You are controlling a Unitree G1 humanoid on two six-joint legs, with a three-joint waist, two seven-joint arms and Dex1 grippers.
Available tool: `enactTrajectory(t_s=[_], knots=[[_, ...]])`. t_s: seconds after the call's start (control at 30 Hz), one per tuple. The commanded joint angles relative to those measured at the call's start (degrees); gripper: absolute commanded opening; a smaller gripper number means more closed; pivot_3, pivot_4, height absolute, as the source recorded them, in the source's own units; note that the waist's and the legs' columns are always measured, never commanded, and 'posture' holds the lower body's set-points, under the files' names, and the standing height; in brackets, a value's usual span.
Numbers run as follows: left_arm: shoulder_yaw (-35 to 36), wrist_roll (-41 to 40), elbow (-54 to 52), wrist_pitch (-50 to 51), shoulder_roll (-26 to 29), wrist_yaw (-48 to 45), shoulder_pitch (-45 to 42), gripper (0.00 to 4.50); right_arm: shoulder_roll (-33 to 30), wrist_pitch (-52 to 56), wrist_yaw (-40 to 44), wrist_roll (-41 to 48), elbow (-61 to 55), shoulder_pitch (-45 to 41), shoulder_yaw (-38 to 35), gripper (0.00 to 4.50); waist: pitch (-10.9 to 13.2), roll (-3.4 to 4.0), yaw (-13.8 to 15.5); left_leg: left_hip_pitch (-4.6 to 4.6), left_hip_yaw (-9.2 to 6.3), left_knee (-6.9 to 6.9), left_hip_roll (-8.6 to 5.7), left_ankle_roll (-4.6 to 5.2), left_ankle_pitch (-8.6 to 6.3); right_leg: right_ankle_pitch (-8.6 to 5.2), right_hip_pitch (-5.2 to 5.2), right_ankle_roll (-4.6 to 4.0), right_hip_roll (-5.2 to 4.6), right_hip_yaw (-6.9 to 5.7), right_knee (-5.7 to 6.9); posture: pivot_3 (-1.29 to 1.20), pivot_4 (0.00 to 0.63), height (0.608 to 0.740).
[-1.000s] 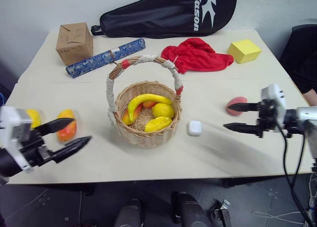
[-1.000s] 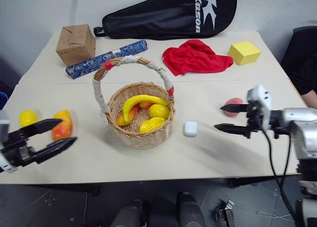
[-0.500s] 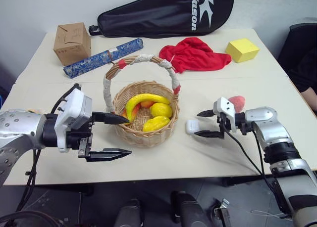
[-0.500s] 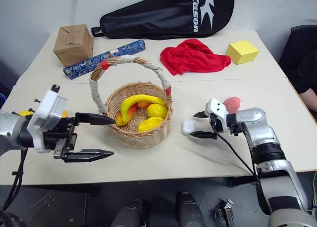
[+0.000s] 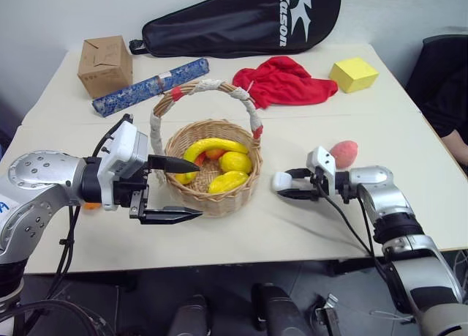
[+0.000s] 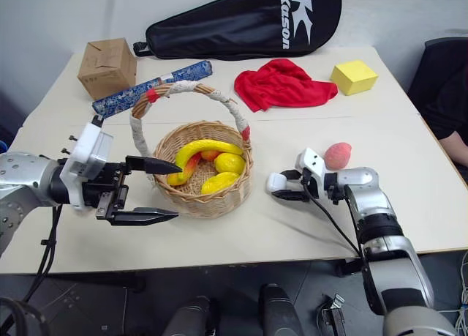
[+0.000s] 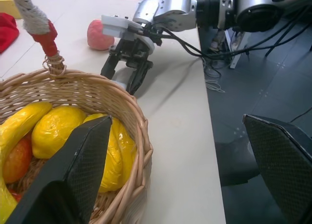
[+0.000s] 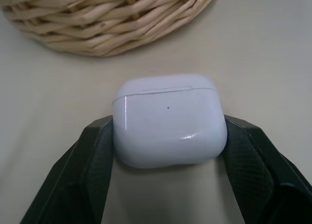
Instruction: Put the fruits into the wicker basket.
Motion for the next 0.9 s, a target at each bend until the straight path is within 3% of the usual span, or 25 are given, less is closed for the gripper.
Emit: enactTrajectory(t_s=[0.03,0.17,0.37,0.4,0.57,0.77,0.9], knots=[[0.97,-0.21,0.32,-0.66,-1.30,0.44,-1.38,4.50,-5.60,9.17,-2.72,7.38,-11.84,6.92,-9.45,2.79,0.01,0.01,0.80,-0.04,-0.09,0.01,-0.03,0.00,0.00,0.00,0.01,0.00,-0.01,-0.05,-0.02,0.00,0.150,0.740],[-0.07,0.55,0.82,-1.12,-3.65,0.53,-1.97,4.50,-13.83,14.74,-7.16,10.55,-18.12,20.31,-21.67,2.79,0.01,0.01,1.72,-0.14,-0.09,0.10,-0.13,0.14,-0.08,0.01,0.04,0.02,-0.14,-0.07,-0.19,0.00,0.150,0.740],[-2.26,3.07,2.69,-2.39,-6.31,-0.17,-3.78,4.50,-17.16,12.15,-15.89,7.58,-13.11,27.07,-28.26,2.79,0.05,-0.08,0.46,0.15,0.27,0.15,-0.09,0.16,-0.07,0.09,0.18,0.16,0.13,0.04,-0.18,0.00,0.150,0.740],[-2.62,3.38,3.09,-2.44,-6.76,-0.27,-4.32,4.50,-16.67,12.19,-17.79,7.03,-11.46,26.56,-28.12,2.79,0.05,-0.08,0.02,0.16,0.28,0.15,-0.10,0.15,-0.04,0.09,0.18,0.16,0.18,0.07,-0.17,0.00,0.150,0.740],[-1.94,2.61,3.68,-1.32,-8.51,1.13,-5.67,4.50,-15.22,12.97,-20.06,7.45,-9.74,25.50,-26.82,4.46,0.05,-0.08,-0.53,0.19,0.31,0.15,-0.08,0.13,-0.01,0.08,0.14,0.15,0.40,0.18,-0.04,0.00,0.150,0.740],[4.58,0.88,1.10,0.56,-7.97,5.82,-0.68,4.50,-18.29,16.51,-17.97,12.32,-16.45,21.95,-29.24,4.46,0.05,-0.07,-0.33,0.12,0.32,0.15,-0.08,0.15,-0.02,0.11,0.06,0.23,0.32,0.30,-0.04,0.00,0.150,0.740],[16.41,-0.55,-0.40,3.29,-8.50,13.86,7.63,4.50,-20.55,28.22,-11.24,24.67,-32.94,16.19,-27.05,4.46,0.09,-0.01,-0.66,0.12,0.33,0.15,0.01,0.15,-0.03,0.12,0.01,0.23,0.09,0.32,0.02,0.00,0.150,0.740]])
